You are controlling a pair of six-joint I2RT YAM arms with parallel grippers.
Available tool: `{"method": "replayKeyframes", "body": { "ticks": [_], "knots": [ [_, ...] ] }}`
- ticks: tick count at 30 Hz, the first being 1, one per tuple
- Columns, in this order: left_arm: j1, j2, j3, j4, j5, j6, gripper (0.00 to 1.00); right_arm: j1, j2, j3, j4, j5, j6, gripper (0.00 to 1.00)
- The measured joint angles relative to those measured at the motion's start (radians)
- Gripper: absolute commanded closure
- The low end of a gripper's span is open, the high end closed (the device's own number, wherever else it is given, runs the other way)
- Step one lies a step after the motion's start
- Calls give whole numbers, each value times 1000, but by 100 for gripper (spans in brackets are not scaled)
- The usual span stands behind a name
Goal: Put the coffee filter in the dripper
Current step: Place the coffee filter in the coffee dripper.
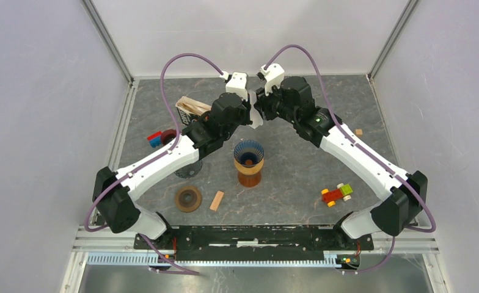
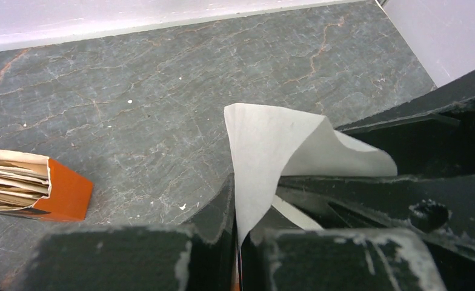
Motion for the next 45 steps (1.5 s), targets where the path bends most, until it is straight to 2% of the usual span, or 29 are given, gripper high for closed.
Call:
{"method": "replayKeyframes", "body": {
  "ticks": [3, 10, 13, 32, 45],
  "knots": [
    [0, 0, 0, 0, 0, 0, 93, 2, 0, 0, 0, 21, -13, 65],
    [0, -2, 0, 0, 0, 0, 95, 14, 0, 0, 0, 33, -32, 73],
    [0, -5, -3, 1, 0, 0, 98, 19, 0, 0, 0, 44, -38, 74],
    [0, -37, -45, 34, 0, 8, 98, 25, 0, 0, -1, 115, -105, 76],
    [18, -53, -80, 62, 39, 59, 98, 25, -10, -6, 3, 72, -114, 76]
  ]
}}
